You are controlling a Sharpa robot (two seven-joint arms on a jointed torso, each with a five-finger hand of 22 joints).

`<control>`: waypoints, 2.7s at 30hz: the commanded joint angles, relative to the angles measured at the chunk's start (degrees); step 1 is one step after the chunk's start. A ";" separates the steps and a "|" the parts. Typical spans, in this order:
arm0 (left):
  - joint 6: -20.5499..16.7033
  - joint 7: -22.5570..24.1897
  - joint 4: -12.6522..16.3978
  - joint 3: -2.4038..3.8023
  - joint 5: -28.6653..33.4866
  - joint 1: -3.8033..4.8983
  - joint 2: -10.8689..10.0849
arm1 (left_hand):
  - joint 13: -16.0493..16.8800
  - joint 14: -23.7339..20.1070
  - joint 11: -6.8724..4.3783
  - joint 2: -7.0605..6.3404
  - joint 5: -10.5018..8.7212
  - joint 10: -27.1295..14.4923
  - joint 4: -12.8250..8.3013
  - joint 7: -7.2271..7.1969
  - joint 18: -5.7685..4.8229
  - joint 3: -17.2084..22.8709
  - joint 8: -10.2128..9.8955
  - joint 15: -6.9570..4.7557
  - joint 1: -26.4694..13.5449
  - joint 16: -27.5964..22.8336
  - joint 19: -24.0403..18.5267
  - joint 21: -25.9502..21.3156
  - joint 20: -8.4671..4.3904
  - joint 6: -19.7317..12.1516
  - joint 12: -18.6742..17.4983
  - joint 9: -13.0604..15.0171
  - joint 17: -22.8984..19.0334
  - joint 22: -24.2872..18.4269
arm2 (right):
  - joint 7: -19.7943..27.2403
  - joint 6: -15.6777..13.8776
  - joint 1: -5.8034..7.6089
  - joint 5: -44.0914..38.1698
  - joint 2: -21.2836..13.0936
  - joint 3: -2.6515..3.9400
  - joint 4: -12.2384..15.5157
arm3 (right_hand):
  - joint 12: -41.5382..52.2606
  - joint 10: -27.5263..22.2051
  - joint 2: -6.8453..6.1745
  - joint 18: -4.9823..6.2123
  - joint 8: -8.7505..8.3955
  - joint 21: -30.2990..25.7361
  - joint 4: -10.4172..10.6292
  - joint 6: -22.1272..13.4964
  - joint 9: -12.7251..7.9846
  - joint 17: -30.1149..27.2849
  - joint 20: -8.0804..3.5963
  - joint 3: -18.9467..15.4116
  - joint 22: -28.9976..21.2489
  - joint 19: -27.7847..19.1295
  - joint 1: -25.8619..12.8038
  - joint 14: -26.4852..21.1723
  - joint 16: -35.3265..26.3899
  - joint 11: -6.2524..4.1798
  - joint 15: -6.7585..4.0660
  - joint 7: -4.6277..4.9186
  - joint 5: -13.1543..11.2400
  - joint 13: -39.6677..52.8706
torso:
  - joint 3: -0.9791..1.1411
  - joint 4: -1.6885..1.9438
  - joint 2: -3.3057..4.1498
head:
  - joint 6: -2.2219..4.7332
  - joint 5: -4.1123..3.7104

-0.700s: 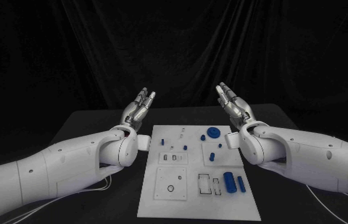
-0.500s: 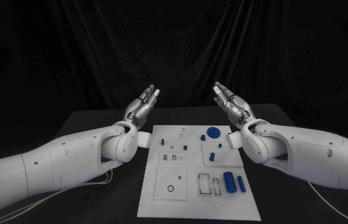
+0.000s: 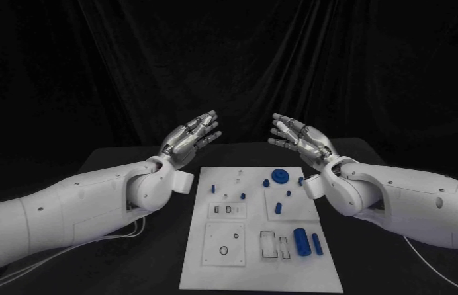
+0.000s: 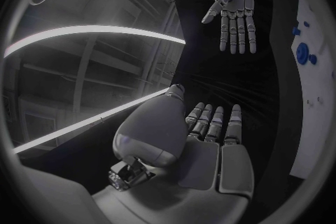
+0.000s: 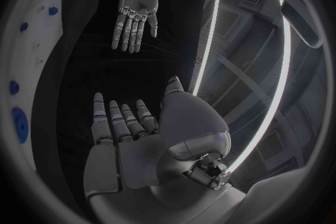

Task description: Assemble the parts on the task board

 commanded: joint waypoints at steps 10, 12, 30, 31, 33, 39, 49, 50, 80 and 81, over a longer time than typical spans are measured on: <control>5.95 6.63 0.74 0.05 -4.16 0.33 -2.11 | 1.41 10.36 3.29 -2.24 5.34 6.47 0.14 2.80 0.59 3.12 2.41 2.52 5.55 12.09 11.92 6.63 2.54 6.79 12.73 0.63 2.37 2.65 | -1.00 9.33 4.70 -16.11 -2.86 0.06 -0.61 | 14.90 26.90 -2.79 1.71 4.49 23.16 -14.00 26.19 1.83 6.01 -7.58 6.51 8.91 47.11 25.59 47.58 10.61 -1.86 -7.10 -2.14 14.95 1.27 | -0.34 0.04 0.88 | -0.43 0.45; 5.67 7.07 1.38 0.05 -5.42 0.50 -2.83 | 1.45 11.38 4.01 -2.71 5.70 7.07 0.06 3.14 0.50 3.68 2.56 3.27 6.15 13.58 12.77 7.04 3.11 7.35 14.31 0.64 2.46 2.71 | -2.17 7.38 5.94 -22.08 -3.11 0.06 -0.50 | 14.17 30.50 -3.23 1.63 4.64 23.78 -13.54 28.71 2.16 6.02 -8.04 6.53 9.17 48.27 25.21 49.94 10.10 -2.09 -7.63 -1.76 10.98 1.18 | -0.34 0.14 1.32 | -0.74 0.46; 3.31 7.37 8.70 0.05 -8.16 1.56 -10.03 | 0.97 19.50 7.33 -6.01 8.34 11.78 -0.91 4.06 -3.23 8.50 3.23 7.36 9.96 21.14 19.12 10.51 3.37 12.72 19.27 0.92 2.30 3.48 | -25.32 6.54 10.04 -99.10 -2.15 0.06 0.23 | -6.69 56.80 -15.45 -6.40 -1.38 72.65 0.30 40.63 5.35 18.22 -10.99 21.89 72.42 62.65 24.48 61.01 25.39 -5.28 -11.65 -1.94 2.58 1.91 | -0.50 1.99 4.54 | -5.57 -1.69; 3.35 7.26 8.97 0.05 -8.17 1.62 -10.25 | 0.96 19.48 7.35 -6.04 8.56 11.81 -1.02 4.13 -3.27 8.80 3.28 7.37 10.16 21.22 19.07 10.48 3.36 13.00 19.31 0.95 2.23 3.44 | -26.02 6.63 10.06 -100.27 -2.10 0.06 0.23 | -6.72 56.92 -15.86 -6.57 -1.48 73.14 0.26 40.63 5.42 18.47 -10.97 22.15 73.28 62.96 24.11 61.02 25.69 -5.38 -11.68 -1.86 2.47 2.02 | -0.50 2.05 4.63 | -5.72 -1.76; 3.39 7.06 9.53 0.05 -8.18 1.77 -10.71 | 0.93 19.42 7.32 -6.25 9.46 11.93 -1.43 4.37 -3.33 9.80 3.54 7.37 10.81 21.47 18.86 10.35 3.32 14.12 19.43 1.05 2.00 3.30 | -27.26 6.91 10.08 -102.00 -2.10 0.06 0.45 | -6.85 57.08 -16.70 -6.74 -1.63 73.95 0.15 41.03 5.86 19.38 -11.06 23.55 74.53 63.16 22.70 60.68 26.75 -5.50 -11.79 -1.78 2.21 2.47 | -0.51 2.15 4.91 | -6.09 -2.03; 3.56 6.54 10.94 0.05 -8.20 2.24 -11.67 | 0.90 19.18 7.49 -6.48 9.98 11.94 -1.60 4.23 -3.37 10.47 3.46 7.38 11.06 21.55 18.44 10.10 3.31 14.25 19.48 1.03 1.78 3.13 | -29.17 6.08 10.08 -104.40 -2.74 0.07 1.67 | -3.94 56.08 -18.75 -6.22 -2.65 72.99 -1.13 40.23 6.75 20.29 -11.26 26.87 72.78 61.14 21.92 58.48 27.02 -6.48 -12.10 -2.55 3.64 5.72 | -0.49 2.89 6.54 | -5.47 -3.81; 4.26 5.58 11.12 0.04 -8.21 2.54 -11.90 | 0.83 18.27 7.27 -6.64 10.53 11.42 -1.66 4.63 -3.48 11.85 3.44 7.49 11.22 21.48 17.58 9.59 3.31 14.88 19.32 1.06 1.29 2.80 | -30.27 0.65 9.27 -105.30 -2.67 0.06 0.65 | 20.80 41.48 -20.11 -8.97 -3.43 79.14 -7.51 40.43 10.56 46.85 -12.20 33.76 85.01 68.63 16.07 61.77 57.82 -7.32 -13.07 -1.91 6.16 28.62 | -0.58 4.07 8.73 | -3.88 -5.03; 4.36 5.48 11.04 0.04 -8.21 2.55 -11.88 | 0.83 18.27 7.27 -6.64 10.53 11.42 -1.66 4.63 -3.48 11.85 3.44 7.49 11.22 21.48 17.58 9.59 3.31 14.88 19.32 1.06 1.29 2.80 | -30.14 0.10 9.10 -105.32 -2.58 0.06 0.37 | 23.79 40.96 -20.60 -8.97 -3.37 79.14 -7.98 40.37 10.96 47.59 -12.40 33.82 85.01 68.63 15.55 62.03 58.56 -7.29 -12.97 -1.84 5.91 31.01 | -0.72 4.23 9.01 | -3.60 -5.15; 6.44 4.33 9.29 0.03 -8.22 2.56 -11.15 | 0.79 17.37 6.99 -6.75 10.68 10.72 -1.63 5.04 -3.67 13.12 3.38 7.73 11.19 21.29 16.70 9.09 3.36 15.21 19.05 1.09 0.83 2.49 | -28.61 2.55 6.34 -105.33 -0.92 0.07 -3.59 | 16.72 31.96 -22.05 -8.97 -4.75 79.14 -7.43 33.28 14.85 54.61 -10.95 35.22 85.01 68.63 9.46 64.89 64.55 -5.23 -11.92 -2.40 7.12 27.73 | -1.30 4.69 8.44 | -5.04 -5.33; 6.46 4.32 9.26 0.03 -8.22 2.56 -11.13 | 0.79 17.37 6.99 -6.75 10.68 10.72 -1.63 5.04 -3.67 13.12 3.38 7.73 11.19 21.29 16.70 9.09 3.36 15.21 19.05 1.09 0.83 2.49 | -28.58 2.57 6.33 -105.26 -0.89 0.07 -3.63 | 16.69 31.99 -22.05 -8.97 -4.74 79.14 -7.44 33.29 14.87 54.60 -10.95 35.23 85.01 68.63 9.45 64.89 64.55 -5.22 -11.91 -2.39 7.18 27.71 | -1.31 4.70 8.41 | -5.08 -5.34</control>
